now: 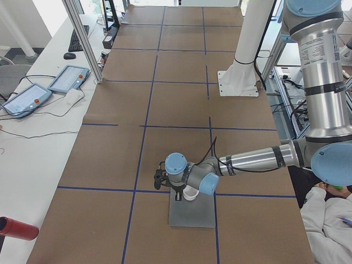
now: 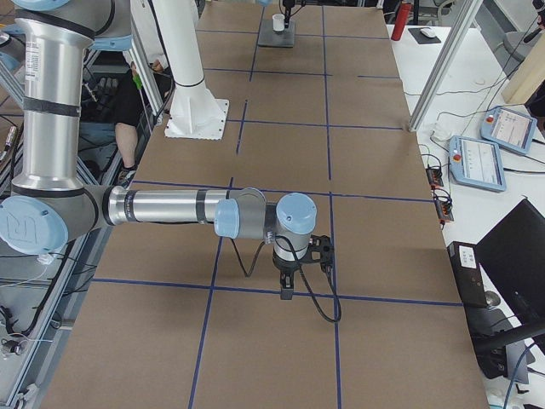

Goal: Place cup on laptop
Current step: 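Lower the white cup onto the silver laptop with the left gripper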

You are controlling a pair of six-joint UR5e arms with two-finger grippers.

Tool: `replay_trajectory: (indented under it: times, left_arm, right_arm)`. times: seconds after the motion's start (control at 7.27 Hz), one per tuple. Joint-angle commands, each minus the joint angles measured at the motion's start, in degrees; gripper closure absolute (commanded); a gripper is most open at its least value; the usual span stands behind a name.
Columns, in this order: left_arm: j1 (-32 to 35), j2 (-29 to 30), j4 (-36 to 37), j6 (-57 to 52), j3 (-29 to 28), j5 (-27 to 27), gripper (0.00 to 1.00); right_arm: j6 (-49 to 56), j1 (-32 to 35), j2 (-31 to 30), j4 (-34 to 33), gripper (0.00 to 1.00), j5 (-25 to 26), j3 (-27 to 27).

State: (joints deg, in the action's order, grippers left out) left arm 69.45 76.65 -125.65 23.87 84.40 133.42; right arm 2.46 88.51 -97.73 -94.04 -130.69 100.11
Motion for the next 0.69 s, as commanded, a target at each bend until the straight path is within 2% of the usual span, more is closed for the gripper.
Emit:
replay_trajectory:
  times: [0.0,0.14,0.28,0.55]
  left_arm:
    - [-0.54,-0.37,-0.3,0.21,-0.11,0.0,0.92]
    - [-0.54,-0.37,-0.3,0.21,0.06,0.0,0.7]
    - [-0.54,-0.37,-0.3,0.21,0.07,0.0,0.41]
    - [-0.54,-0.02,-0.21,-0.4,0.85,0.44,0.01]
  right_arm:
    - [0.0,0.0,0.0,0.0,0.0,0.0,0.0]
    - [0.0,0.0,0.0,0.0,0.0,0.0,0.0]
    - [0.0,0.0,0.0,0.0,0.0,0.0,0.0]
    - [0.0,0.0,0.0,0.0,0.0,0.09,0.0]
